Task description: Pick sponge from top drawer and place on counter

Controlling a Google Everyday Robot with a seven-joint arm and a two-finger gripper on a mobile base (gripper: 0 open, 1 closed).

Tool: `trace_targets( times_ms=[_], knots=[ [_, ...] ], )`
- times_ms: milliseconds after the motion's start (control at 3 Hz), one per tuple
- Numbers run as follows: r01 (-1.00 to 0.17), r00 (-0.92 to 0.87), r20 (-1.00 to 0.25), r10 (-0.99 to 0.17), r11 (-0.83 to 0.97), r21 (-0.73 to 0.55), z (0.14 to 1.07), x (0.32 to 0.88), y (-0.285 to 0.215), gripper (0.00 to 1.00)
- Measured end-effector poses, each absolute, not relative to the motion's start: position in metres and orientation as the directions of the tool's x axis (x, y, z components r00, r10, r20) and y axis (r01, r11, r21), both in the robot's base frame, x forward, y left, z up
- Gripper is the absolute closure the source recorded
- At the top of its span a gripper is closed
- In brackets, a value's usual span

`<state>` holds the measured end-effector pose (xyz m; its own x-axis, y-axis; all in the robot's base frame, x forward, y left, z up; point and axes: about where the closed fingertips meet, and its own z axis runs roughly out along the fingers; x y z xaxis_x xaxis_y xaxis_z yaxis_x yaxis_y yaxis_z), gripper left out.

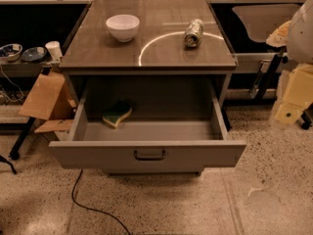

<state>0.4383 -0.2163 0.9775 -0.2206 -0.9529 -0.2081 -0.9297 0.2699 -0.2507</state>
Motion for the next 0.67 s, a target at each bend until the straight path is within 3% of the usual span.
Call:
trace_targets(
  times_ms=[667],
  knots=[
    [-0.926, -0.232, -0.245, -0.941, 0.291, -0.241, 0.9770, 0.4416, -0.2096, 0.00]
  ],
)
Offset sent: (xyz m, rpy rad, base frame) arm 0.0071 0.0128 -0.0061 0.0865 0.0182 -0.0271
